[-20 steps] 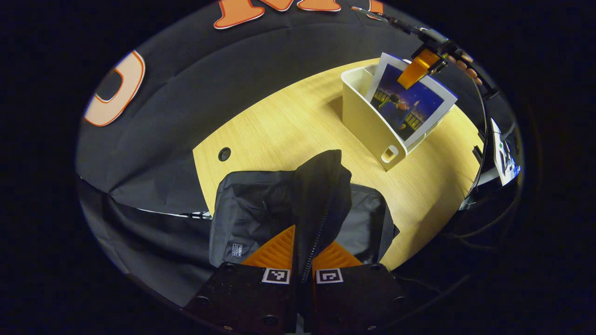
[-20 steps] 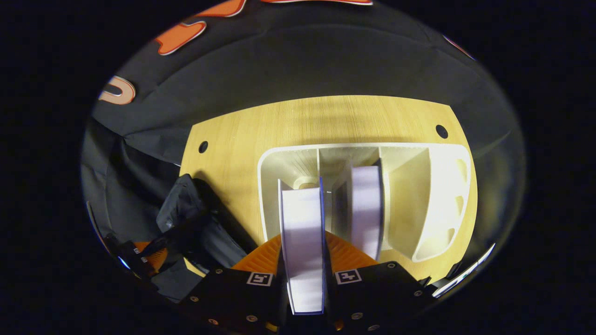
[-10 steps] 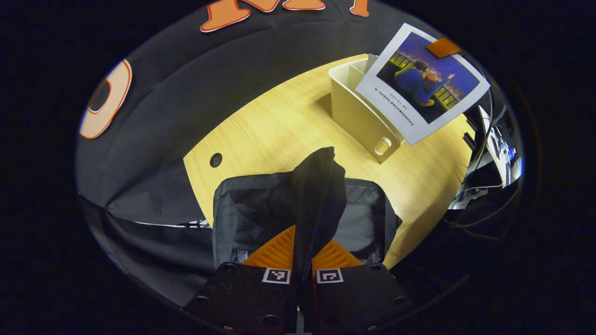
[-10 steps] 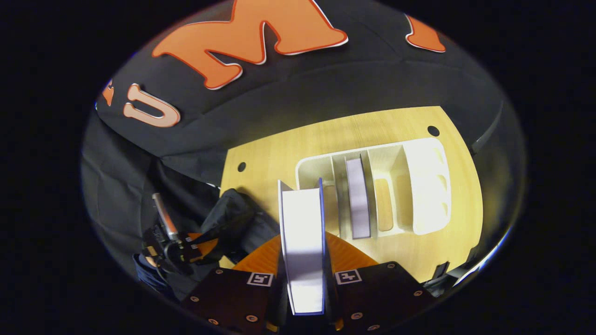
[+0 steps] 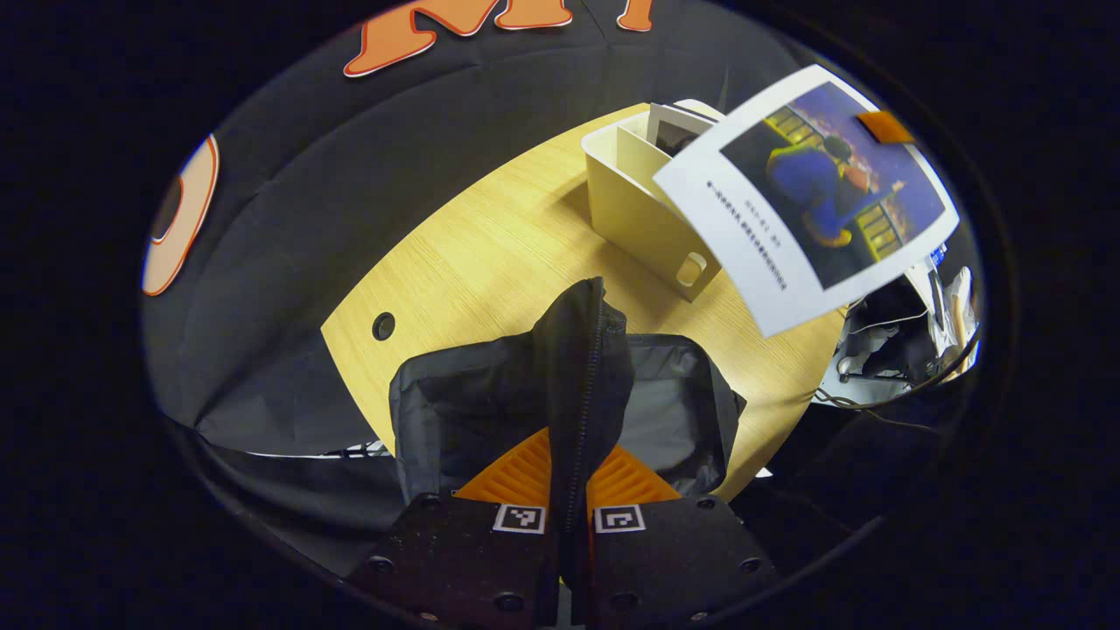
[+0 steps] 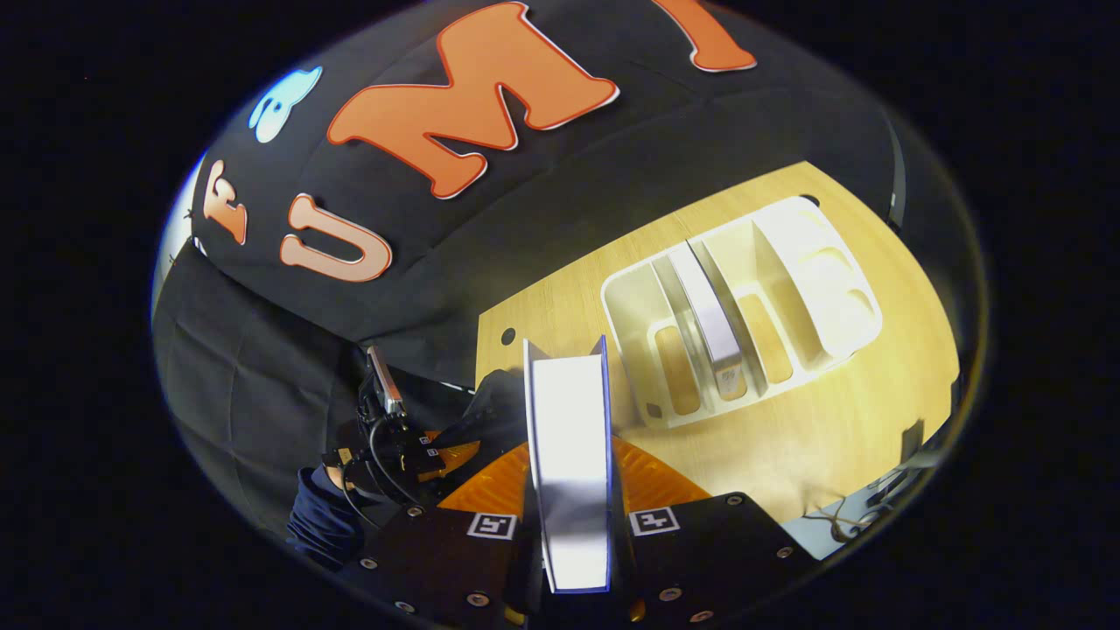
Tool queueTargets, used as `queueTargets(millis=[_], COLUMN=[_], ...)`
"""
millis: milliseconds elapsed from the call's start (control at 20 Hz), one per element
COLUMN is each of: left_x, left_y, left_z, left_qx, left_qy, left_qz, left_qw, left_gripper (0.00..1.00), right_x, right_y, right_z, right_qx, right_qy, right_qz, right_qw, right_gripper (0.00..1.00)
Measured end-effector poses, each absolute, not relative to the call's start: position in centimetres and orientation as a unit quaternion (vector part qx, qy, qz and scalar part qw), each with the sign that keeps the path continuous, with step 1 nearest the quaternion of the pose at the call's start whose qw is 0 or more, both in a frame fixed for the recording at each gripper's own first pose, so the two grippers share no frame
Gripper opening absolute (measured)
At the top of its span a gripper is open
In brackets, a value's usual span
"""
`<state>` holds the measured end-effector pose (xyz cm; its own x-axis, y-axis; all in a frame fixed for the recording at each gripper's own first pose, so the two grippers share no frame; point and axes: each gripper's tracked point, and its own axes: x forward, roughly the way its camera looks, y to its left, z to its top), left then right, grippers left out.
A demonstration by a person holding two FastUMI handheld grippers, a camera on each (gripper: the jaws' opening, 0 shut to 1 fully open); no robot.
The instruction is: Open the schoolbag, grab two books from the bookshelf and put them into the schoolbag.
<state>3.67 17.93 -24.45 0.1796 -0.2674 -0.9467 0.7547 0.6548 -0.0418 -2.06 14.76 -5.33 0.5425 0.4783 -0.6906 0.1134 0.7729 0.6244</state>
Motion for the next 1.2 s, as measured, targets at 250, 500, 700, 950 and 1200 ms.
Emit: queueTargets(millis=[250,500,700,950,1200], left_x=[3.0,3.0,2.9,2.6,2.0], left_y=[17.2,17.1,17.3,16.5,15.0], left_z=[-24.2,-23.9,-24.1,-24.3,-24.3], left_qx=[0.210,0.203,0.186,0.171,0.149], left_qy=[0.530,0.517,0.515,0.515,0.516], left_qz=[-0.380,-0.394,-0.397,-0.401,-0.405], left_qw=[0.728,0.732,0.736,0.738,0.740], left_gripper=[0.06,0.06,0.06,0.06,0.06], right_x=[-4.2,-4.6,-5.4,-4.5,-3.7], right_y=[18.3,22.9,26.1,29.8,33.7], right_z=[-9.7,-13.8,-17.1,-20.6,-23.2], right_qx=[0.358,0.395,0.425,0.453,0.457], right_qy=[0.451,0.438,0.444,0.433,0.432], right_qz=[0.108,0.134,0.158,0.165,0.168], right_qw=[0.810,0.796,0.773,0.761,0.759], right_gripper=[0.32,0.32,0.32,0.32,0.32])
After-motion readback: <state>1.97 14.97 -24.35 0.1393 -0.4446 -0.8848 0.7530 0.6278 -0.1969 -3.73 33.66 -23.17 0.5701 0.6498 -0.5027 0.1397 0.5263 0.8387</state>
